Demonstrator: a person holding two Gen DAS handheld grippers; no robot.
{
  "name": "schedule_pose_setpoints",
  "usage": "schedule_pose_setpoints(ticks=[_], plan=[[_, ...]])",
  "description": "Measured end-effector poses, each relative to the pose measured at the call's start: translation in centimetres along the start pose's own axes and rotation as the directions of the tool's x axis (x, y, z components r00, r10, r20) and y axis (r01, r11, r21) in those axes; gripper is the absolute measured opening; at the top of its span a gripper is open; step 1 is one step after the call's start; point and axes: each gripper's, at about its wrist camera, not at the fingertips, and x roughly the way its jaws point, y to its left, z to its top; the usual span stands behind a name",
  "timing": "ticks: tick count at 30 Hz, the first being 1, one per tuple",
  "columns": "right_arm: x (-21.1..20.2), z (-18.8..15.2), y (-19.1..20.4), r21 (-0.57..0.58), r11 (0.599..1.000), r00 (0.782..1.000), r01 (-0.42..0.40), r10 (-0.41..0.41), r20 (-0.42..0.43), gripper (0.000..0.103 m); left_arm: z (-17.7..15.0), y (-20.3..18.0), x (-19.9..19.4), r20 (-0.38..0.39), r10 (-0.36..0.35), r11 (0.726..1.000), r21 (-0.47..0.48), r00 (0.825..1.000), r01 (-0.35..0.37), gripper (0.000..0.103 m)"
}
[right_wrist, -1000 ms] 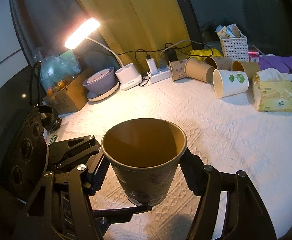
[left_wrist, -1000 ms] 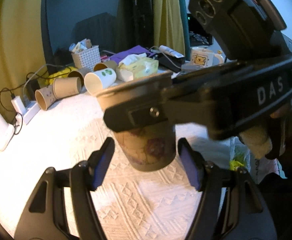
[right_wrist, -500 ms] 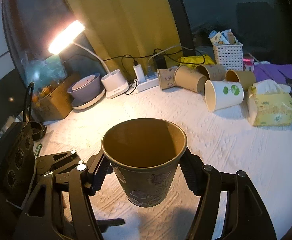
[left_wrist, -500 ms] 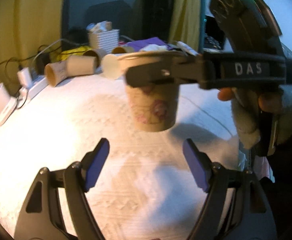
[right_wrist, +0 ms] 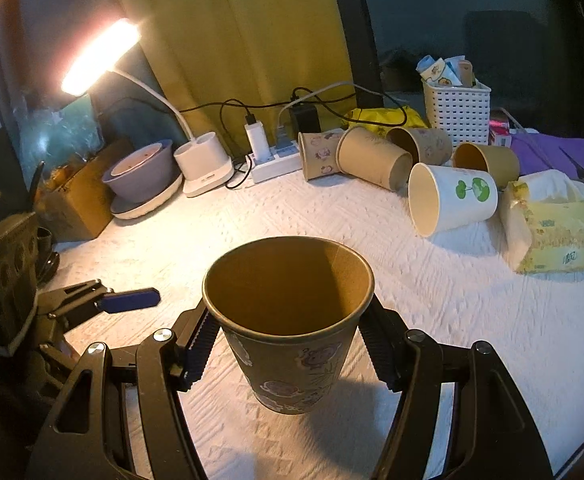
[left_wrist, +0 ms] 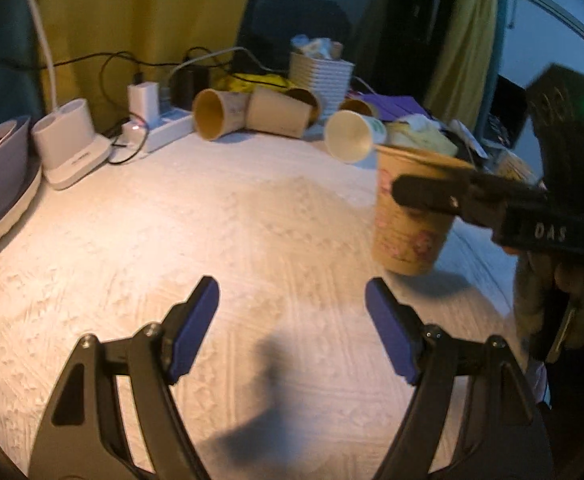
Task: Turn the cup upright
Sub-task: 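Lower the upright cup onto the table with the right gripper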
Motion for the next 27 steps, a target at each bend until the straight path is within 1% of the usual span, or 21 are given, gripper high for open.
schedule_pose_setpoints(ticks=[4,8,20,24,27], plan=[[0.3,-0.5,0.1,-0.021,0.999,0.999,0.05,-0.05,0.013,0.069,-0.1,1.0,0.2,-0.003,0.019,0.999,-0.05,1.0,-0.019,0.077],[0.4,-1.1,0.4,-0.038,0.997,0.997,0.072,-0.072,0.011,0.069,-0.1,1.5,0.3,-0.006,0.035,0.996,-0.079,0.999,-0.035,0.077],[-0.6,-3.1,0.8,-0.054,0.995,0.996,0.089,-0.089,0.011,0.069,-0.2,0.7,-0.2,0.002,0.051,0.995,-0.091,0.999,-0.05,0.077],[-1.1,-3.6,0.7,-0.049,0.995,0.996,0.088,-0.088,0.006,0.069,-0.3,0.3,-0.7,0.015,0.048,0.994,-0.096,0.999,-0.047,0.084],[-1.3,-3.8,0.7,-0.041,0.995,0.996,0.088,-0.088,0.005,0.069,-0.4,-0.1,-1.0,0.016,0.042,0.994,-0.1,0.999,-0.04,0.085]])
